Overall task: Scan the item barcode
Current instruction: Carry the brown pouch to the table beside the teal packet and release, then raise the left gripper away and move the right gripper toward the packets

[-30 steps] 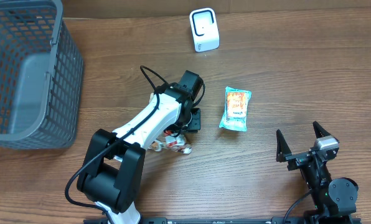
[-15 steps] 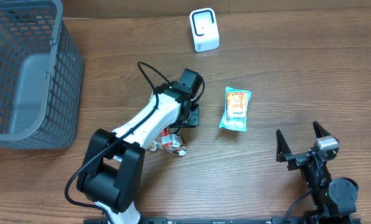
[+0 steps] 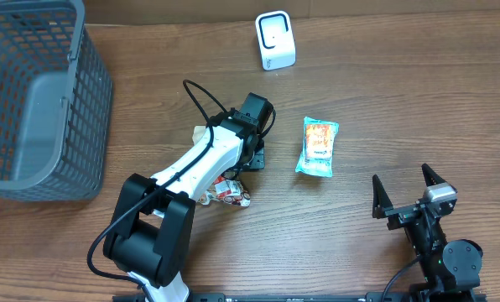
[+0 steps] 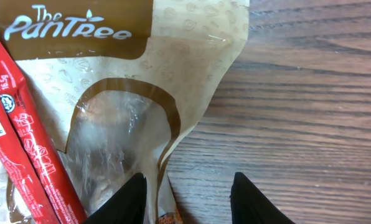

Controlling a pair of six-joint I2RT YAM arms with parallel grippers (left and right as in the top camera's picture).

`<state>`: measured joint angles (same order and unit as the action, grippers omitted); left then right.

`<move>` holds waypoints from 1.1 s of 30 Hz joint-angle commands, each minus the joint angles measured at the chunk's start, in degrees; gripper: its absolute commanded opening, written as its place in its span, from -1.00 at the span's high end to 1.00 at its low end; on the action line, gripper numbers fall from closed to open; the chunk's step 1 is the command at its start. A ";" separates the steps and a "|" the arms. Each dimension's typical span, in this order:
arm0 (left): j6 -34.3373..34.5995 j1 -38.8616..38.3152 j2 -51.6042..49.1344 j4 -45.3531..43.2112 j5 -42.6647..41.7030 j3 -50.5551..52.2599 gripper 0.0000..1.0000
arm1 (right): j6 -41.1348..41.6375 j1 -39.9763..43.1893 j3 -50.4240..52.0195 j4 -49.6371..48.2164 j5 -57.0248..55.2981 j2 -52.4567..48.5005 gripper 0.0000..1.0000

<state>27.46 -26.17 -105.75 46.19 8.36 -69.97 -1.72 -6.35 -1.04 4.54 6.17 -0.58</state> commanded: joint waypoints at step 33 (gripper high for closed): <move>-8.04 25.11 2.58 20.96 -6.62 -29.88 -1.00 | 0.42 0.31 0.57 -1.42 1.81 0.37 -1.00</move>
<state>21.41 -2.48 -104.05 66.92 1.37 -99.15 -1.65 -6.37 -1.04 3.68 6.35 -0.58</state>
